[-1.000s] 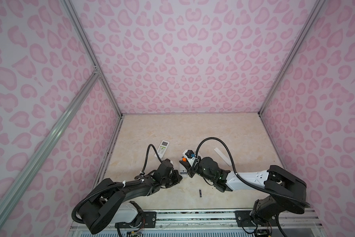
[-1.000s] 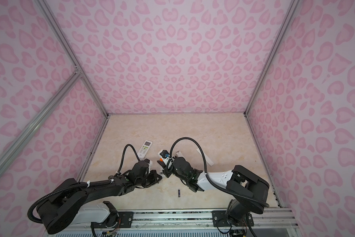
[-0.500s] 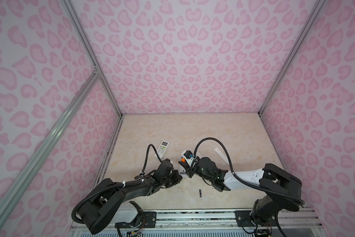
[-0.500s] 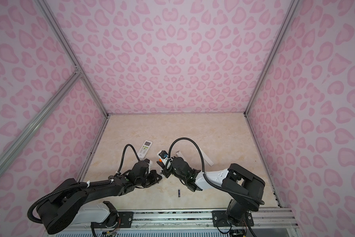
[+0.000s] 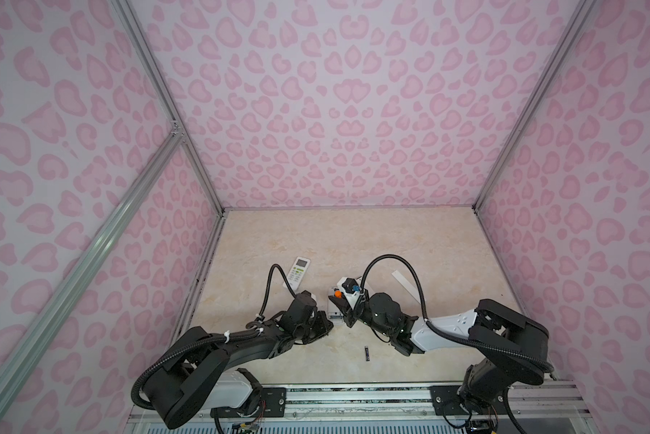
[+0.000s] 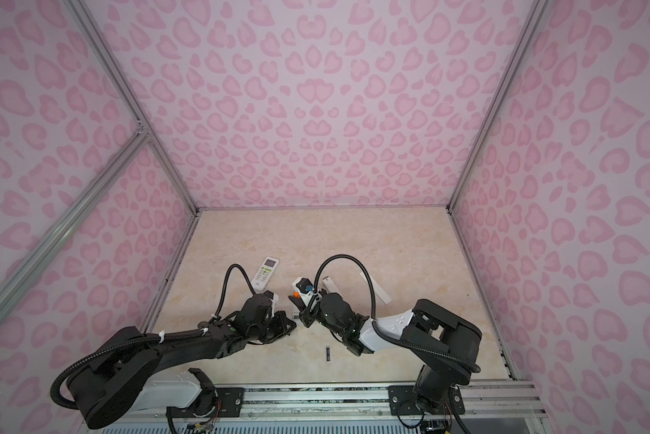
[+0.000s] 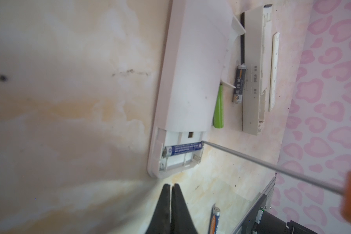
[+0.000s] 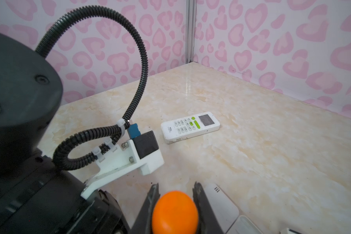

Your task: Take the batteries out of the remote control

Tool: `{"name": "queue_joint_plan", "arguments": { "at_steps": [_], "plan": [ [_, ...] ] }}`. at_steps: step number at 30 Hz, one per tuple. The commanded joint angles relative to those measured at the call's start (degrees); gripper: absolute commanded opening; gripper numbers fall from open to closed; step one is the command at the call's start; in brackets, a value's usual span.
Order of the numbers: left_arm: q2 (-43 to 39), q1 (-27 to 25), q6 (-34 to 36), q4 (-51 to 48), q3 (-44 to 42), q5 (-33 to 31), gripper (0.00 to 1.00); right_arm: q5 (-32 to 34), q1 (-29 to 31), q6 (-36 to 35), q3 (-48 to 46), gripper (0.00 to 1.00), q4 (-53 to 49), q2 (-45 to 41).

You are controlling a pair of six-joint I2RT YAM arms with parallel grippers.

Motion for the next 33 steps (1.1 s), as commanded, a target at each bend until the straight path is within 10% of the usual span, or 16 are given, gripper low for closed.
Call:
{"name": "queue_joint_plan", "arguments": {
  "at_steps": [1, 33],
  "plan": [
    [0.04, 0.13, 0.50, 1.80, -0.19, -0.37, 0.09, -1.19, 0.12, 2.12, -1.06, 0.00, -1.33, 0.63],
    [0.04, 0.72, 0.85, 1.84, -0.38, -0.11, 0.09, -4.69, -0.30, 0.69, 2.18, 0.00, -2.14, 4.73]
  ]
}}
